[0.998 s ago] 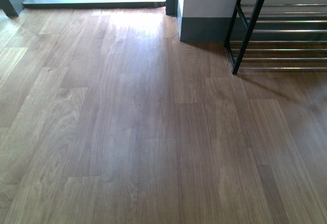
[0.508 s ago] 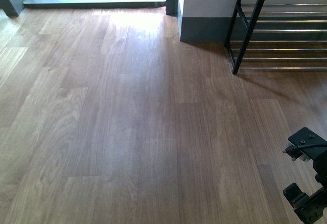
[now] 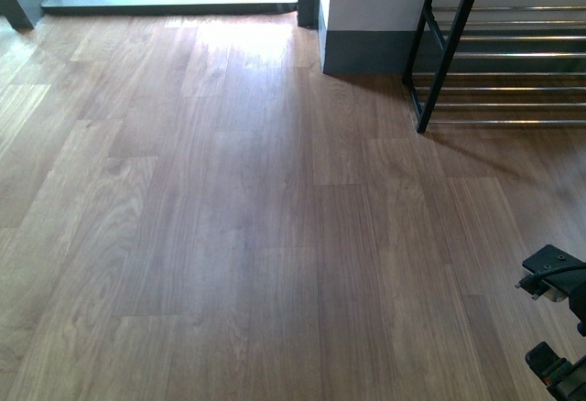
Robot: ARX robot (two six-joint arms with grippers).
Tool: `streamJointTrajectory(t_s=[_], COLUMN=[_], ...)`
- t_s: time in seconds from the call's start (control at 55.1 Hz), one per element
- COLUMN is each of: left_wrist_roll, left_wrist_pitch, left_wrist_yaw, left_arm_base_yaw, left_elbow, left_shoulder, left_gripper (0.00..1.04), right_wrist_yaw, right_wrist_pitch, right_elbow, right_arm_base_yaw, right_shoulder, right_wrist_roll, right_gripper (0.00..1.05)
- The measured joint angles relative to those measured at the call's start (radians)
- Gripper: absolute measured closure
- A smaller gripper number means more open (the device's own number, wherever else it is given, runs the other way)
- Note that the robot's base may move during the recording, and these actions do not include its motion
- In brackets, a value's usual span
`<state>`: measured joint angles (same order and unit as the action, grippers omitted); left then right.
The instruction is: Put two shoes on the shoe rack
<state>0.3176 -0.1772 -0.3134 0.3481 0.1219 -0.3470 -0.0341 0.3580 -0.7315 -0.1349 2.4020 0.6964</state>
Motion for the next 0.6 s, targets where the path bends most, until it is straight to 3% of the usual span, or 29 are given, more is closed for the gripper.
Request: streamJointTrajectory(t_s=[0.2, 0.363, 0.599], left_wrist_roll=[0.000, 0.000, 0.000], left_wrist_pitch=[0.000, 0.000, 0.000], left_wrist_yaw=[0.000, 0.001, 0.000], left_arm_base_yaw=[0.000, 0.000, 0.000], left_elbow=[0.000, 0.000, 0.000], left_shoulder=[0.000, 0.000, 0.000], left_gripper=[1.03, 1.03, 1.03], right_wrist_yaw=[-0.013, 0.082, 0.164], right_wrist_pitch=[-0.148, -0.151, -0.317], right_elbow=[0.011, 0.021, -0.066], right_arm_base_yaw=[-0.053, -0.049, -0.044], right_shoulder=[-0.068, -0.057, 0.013], right_wrist_roll=[0.090, 0.249, 0.380], right_gripper=[0.09, 0.09, 0.09])
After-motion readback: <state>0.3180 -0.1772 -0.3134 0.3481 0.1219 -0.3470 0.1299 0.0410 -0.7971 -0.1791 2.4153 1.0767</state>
